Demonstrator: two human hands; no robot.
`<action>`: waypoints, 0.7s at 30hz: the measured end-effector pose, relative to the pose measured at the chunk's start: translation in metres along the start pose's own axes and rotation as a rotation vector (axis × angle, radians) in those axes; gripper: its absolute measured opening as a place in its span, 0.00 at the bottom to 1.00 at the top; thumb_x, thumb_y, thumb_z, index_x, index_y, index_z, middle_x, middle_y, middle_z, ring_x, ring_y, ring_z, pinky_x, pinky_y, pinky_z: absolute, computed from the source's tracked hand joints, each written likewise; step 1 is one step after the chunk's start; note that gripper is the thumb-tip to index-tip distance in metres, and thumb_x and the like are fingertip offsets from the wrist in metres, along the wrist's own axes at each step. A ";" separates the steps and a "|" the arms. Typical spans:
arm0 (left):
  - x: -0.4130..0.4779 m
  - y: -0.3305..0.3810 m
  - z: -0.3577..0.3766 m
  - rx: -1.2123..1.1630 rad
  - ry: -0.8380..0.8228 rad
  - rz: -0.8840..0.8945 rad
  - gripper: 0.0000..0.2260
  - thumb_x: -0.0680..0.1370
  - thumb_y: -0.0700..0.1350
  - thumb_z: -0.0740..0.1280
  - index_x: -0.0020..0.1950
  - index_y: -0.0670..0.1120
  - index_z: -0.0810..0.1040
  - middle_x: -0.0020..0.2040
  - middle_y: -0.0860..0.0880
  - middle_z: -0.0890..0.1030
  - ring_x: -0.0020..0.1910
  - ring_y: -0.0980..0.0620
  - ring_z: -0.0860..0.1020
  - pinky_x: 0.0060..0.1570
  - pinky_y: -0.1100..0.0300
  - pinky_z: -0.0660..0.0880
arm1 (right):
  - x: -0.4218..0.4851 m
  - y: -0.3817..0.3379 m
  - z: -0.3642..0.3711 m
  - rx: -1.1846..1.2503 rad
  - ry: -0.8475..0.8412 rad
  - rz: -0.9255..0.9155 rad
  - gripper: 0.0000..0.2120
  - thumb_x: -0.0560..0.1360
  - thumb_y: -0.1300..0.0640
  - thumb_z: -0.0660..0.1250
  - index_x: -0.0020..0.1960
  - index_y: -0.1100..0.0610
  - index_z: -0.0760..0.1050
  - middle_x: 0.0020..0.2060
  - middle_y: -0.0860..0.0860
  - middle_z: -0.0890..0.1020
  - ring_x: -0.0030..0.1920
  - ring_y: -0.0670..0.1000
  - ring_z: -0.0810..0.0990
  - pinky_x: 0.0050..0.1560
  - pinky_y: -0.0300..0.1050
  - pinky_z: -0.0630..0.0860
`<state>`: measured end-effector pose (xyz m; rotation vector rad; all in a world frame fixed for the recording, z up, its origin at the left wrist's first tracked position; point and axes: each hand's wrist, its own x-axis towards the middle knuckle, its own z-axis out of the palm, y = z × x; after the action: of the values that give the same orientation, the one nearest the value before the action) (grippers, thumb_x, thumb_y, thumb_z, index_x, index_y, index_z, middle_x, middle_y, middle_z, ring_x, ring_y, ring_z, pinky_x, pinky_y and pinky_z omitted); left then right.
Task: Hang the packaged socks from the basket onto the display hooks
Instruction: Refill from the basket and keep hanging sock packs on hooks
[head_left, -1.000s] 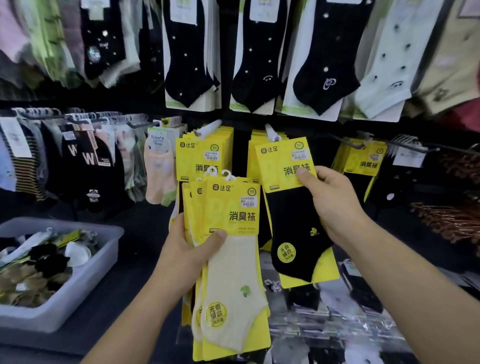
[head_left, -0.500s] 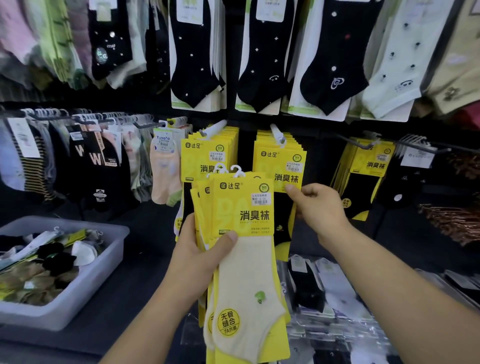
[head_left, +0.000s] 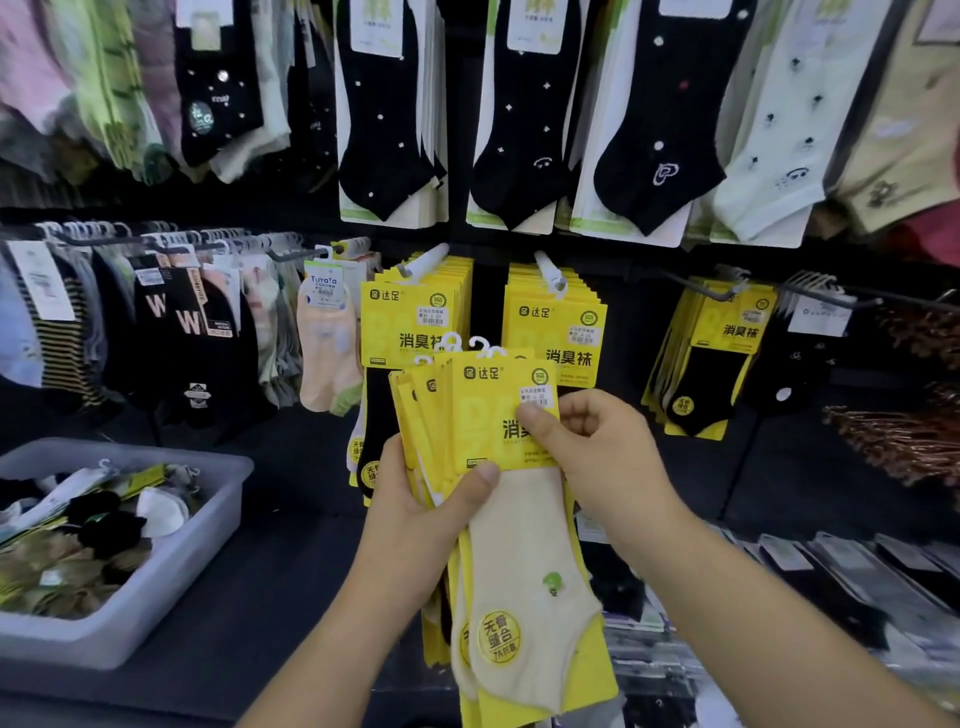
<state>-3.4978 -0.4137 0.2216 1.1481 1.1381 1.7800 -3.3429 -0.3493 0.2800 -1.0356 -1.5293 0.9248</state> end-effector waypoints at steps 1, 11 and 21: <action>0.000 0.001 0.000 -0.003 0.006 0.004 0.31 0.61 0.64 0.80 0.61 0.61 0.75 0.53 0.64 0.86 0.50 0.60 0.87 0.42 0.68 0.82 | 0.001 0.000 -0.001 0.055 -0.031 0.021 0.12 0.72 0.48 0.77 0.48 0.56 0.82 0.42 0.52 0.87 0.45 0.52 0.86 0.50 0.54 0.84; 0.005 0.006 -0.008 -0.010 -0.002 0.002 0.19 0.63 0.64 0.79 0.51 0.76 0.78 0.56 0.61 0.87 0.52 0.58 0.87 0.43 0.66 0.83 | 0.028 -0.015 -0.021 0.228 0.124 -0.055 0.07 0.80 0.51 0.69 0.48 0.53 0.82 0.42 0.50 0.88 0.44 0.49 0.87 0.45 0.46 0.82; 0.007 0.007 -0.016 0.005 0.039 0.001 0.17 0.67 0.58 0.79 0.50 0.73 0.79 0.54 0.61 0.87 0.51 0.57 0.87 0.43 0.62 0.84 | 0.055 -0.029 -0.024 0.153 0.214 0.003 0.13 0.77 0.48 0.72 0.42 0.57 0.83 0.41 0.59 0.85 0.40 0.54 0.78 0.47 0.56 0.79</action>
<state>-3.5160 -0.4143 0.2264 1.1220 1.1648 1.8086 -3.3297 -0.3055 0.3287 -0.9924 -1.2609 0.8883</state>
